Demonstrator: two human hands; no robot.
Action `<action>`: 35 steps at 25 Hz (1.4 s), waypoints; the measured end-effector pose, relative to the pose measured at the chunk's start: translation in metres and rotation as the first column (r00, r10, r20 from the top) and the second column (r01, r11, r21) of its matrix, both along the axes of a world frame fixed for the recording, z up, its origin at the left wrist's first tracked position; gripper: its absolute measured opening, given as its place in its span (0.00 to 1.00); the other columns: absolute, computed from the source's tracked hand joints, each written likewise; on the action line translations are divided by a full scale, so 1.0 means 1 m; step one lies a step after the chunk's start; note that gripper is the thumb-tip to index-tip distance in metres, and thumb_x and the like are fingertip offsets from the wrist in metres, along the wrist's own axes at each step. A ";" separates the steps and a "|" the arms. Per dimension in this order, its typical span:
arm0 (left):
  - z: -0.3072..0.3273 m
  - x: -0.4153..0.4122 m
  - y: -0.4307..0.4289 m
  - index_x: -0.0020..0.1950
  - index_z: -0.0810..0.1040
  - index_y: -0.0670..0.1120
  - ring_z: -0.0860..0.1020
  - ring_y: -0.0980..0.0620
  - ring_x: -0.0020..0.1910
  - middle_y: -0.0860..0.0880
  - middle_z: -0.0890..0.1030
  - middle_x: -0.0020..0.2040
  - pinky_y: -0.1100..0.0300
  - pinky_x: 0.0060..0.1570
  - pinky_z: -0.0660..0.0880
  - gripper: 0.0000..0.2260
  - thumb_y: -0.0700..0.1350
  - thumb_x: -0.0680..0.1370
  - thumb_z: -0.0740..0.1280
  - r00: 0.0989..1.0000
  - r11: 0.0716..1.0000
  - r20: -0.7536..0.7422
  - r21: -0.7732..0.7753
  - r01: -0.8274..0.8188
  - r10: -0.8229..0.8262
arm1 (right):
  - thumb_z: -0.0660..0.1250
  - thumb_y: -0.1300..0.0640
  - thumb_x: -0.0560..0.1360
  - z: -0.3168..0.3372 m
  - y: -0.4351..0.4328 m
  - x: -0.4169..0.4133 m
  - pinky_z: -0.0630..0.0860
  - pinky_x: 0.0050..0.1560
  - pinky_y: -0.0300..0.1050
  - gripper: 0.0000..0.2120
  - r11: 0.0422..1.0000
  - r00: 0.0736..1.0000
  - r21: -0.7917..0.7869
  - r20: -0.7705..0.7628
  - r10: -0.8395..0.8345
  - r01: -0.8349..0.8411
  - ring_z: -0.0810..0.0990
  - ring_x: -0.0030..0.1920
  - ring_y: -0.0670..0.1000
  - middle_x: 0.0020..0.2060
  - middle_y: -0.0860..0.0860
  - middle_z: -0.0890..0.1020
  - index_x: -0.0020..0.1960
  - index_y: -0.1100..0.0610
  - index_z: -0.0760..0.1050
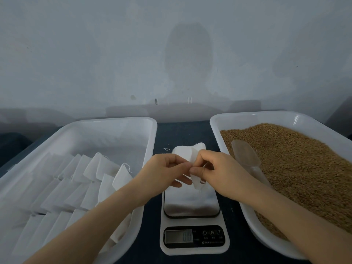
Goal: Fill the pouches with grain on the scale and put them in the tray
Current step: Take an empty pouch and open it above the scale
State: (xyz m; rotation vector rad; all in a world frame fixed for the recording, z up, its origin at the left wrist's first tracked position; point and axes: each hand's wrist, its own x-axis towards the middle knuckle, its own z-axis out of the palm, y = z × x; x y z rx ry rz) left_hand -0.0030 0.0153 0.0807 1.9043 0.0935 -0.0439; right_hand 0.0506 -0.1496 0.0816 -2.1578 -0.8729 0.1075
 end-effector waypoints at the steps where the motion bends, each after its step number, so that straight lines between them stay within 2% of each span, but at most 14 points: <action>1: 0.000 0.000 0.000 0.49 0.81 0.45 0.84 0.54 0.43 0.50 0.85 0.42 0.65 0.41 0.78 0.07 0.46 0.79 0.65 1.000 1.000 0.001 0.002 -0.002 0.002 | 0.67 0.50 0.75 0.001 0.000 0.000 0.72 0.37 0.31 0.06 1.000 1.000 0.004 -0.011 0.001 -0.001 0.79 0.37 0.40 0.35 0.43 0.79 0.40 0.47 0.72; 6: -0.001 0.001 0.001 0.47 0.79 0.42 0.84 0.52 0.42 0.49 0.85 0.41 0.65 0.39 0.78 0.07 0.44 0.79 0.65 0.999 0.999 -0.005 -0.032 -0.039 0.039 | 0.65 0.53 0.77 0.001 0.000 0.001 0.73 0.33 0.32 0.07 0.997 0.997 0.048 -0.039 -0.064 0.065 0.79 0.35 0.40 0.35 0.45 0.79 0.41 0.49 0.70; 9: -0.001 0.001 0.000 0.44 0.78 0.43 0.84 0.52 0.39 0.49 0.85 0.39 0.66 0.37 0.77 0.07 0.43 0.79 0.65 0.999 0.999 0.003 -0.018 -0.046 0.046 | 0.65 0.56 0.77 0.000 -0.001 -0.001 0.76 0.33 0.36 0.06 0.990 0.988 0.094 0.104 -0.112 0.103 0.79 0.33 0.43 0.33 0.45 0.77 0.44 0.50 0.68; 11: -0.001 0.000 -0.001 0.43 0.79 0.43 0.84 0.52 0.39 0.49 0.85 0.38 0.65 0.37 0.77 0.07 0.44 0.78 0.66 0.998 0.998 0.021 -0.016 -0.055 0.056 | 0.63 0.58 0.78 0.001 -0.001 -0.002 0.76 0.37 0.38 0.04 0.998 0.978 0.063 0.207 -0.037 0.025 0.77 0.33 0.44 0.34 0.44 0.75 0.47 0.50 0.74; 13: -0.001 -0.001 -0.001 0.43 0.79 0.43 0.84 0.52 0.38 0.49 0.85 0.38 0.64 0.38 0.77 0.07 0.45 0.77 0.68 0.997 0.997 0.045 -0.027 -0.067 0.068 | 0.61 0.61 0.79 -0.002 0.000 0.000 0.70 0.40 0.33 0.10 0.999 0.961 -0.051 0.276 0.023 -0.009 0.73 0.38 0.44 0.40 0.47 0.76 0.52 0.54 0.81; 15: -0.001 -0.002 -0.001 0.43 0.79 0.43 0.83 0.53 0.37 0.49 0.84 0.37 0.66 0.38 0.77 0.06 0.45 0.77 0.68 0.996 0.998 0.069 -0.008 -0.060 0.060 | 0.60 0.62 0.79 -0.004 0.000 0.003 0.63 0.40 0.28 0.13 0.994 0.964 -0.108 0.264 0.035 -0.007 0.72 0.41 0.45 0.46 0.52 0.77 0.56 0.55 0.81; 17: 0.000 -0.002 -0.002 0.43 0.79 0.44 0.83 0.54 0.37 0.50 0.84 0.36 0.66 0.38 0.77 0.07 0.46 0.77 0.68 0.995 0.998 0.081 0.003 -0.066 0.065 | 0.60 0.64 0.79 -0.004 0.000 0.002 0.63 0.40 0.27 0.13 0.997 0.969 -0.071 0.245 0.044 -0.027 0.71 0.39 0.43 0.45 0.52 0.76 0.56 0.56 0.81; 20: 0.002 0.000 -0.003 0.45 0.77 0.43 0.83 0.53 0.37 0.51 0.82 0.34 0.62 0.37 0.78 0.12 0.52 0.76 0.67 0.992 0.990 0.036 -0.073 -0.118 0.121 | 0.61 0.64 0.79 0.000 -0.001 0.000 0.65 0.40 0.27 0.12 1.000 0.965 0.019 0.261 0.014 -0.019 0.70 0.37 0.39 0.42 0.50 0.74 0.54 0.57 0.82; 22: 0.002 0.001 -0.004 0.45 0.76 0.43 0.83 0.52 0.38 0.50 0.82 0.34 0.61 0.37 0.78 0.14 0.54 0.75 0.68 0.992 0.990 0.019 -0.070 -0.125 0.127 | 0.62 0.65 0.78 0.001 -0.002 -0.001 0.64 0.39 0.28 0.11 1.000 0.955 0.012 0.297 0.024 -0.029 0.69 0.37 0.39 0.40 0.49 0.73 0.53 0.58 0.82; 25: 0.000 0.001 -0.004 0.45 0.76 0.43 0.83 0.50 0.38 0.50 0.82 0.34 0.61 0.37 0.78 0.08 0.47 0.79 0.65 0.992 0.991 0.020 -0.056 -0.122 0.124 | 0.62 0.65 0.78 0.001 -0.002 -0.001 0.63 0.40 0.27 0.12 0.999 0.950 -0.035 0.309 0.051 -0.042 0.70 0.40 0.42 0.42 0.50 0.75 0.56 0.57 0.82; 29: 0.000 0.000 -0.003 0.40 0.75 0.44 0.83 0.51 0.36 0.50 0.82 0.33 0.62 0.37 0.77 0.08 0.40 0.79 0.62 0.992 0.994 0.080 0.032 -0.100 0.097 | 0.62 0.64 0.78 -0.001 0.001 -0.002 0.62 0.39 0.27 0.13 0.999 0.950 -0.038 0.310 0.026 -0.015 0.68 0.37 0.38 0.42 0.47 0.73 0.57 0.55 0.81; 31: -0.001 -0.004 -0.004 0.38 0.75 0.45 0.82 0.53 0.33 0.52 0.81 0.31 0.62 0.37 0.76 0.07 0.39 0.77 0.64 0.982 0.993 0.186 0.116 -0.039 0.017 | 0.61 0.63 0.78 -0.002 0.002 -0.002 0.63 0.39 0.29 0.12 0.996 0.961 -0.081 0.275 -0.005 0.028 0.70 0.37 0.41 0.42 0.48 0.74 0.55 0.55 0.81; 33: -0.004 -0.007 -0.007 0.38 0.75 0.46 0.80 0.55 0.32 0.54 0.80 0.31 0.64 0.38 0.75 0.07 0.40 0.76 0.67 0.957 0.975 0.280 0.222 0.009 -0.072 | 0.61 0.63 0.77 -0.001 0.002 -0.002 0.64 0.36 0.31 0.10 0.994 0.978 -0.109 0.206 -0.007 0.030 0.70 0.34 0.43 0.36 0.47 0.74 0.44 0.55 0.80; 35: -0.006 -0.009 -0.008 0.39 0.77 0.50 0.77 0.58 0.31 0.55 0.78 0.31 0.67 0.37 0.74 0.07 0.42 0.76 0.69 0.922 0.948 0.364 0.320 0.012 -0.135 | 0.62 0.62 0.77 0.002 0.002 -0.003 0.65 0.32 0.32 0.11 0.994 0.991 -0.108 0.131 -0.019 0.033 0.70 0.30 0.43 0.31 0.46 0.71 0.37 0.52 0.73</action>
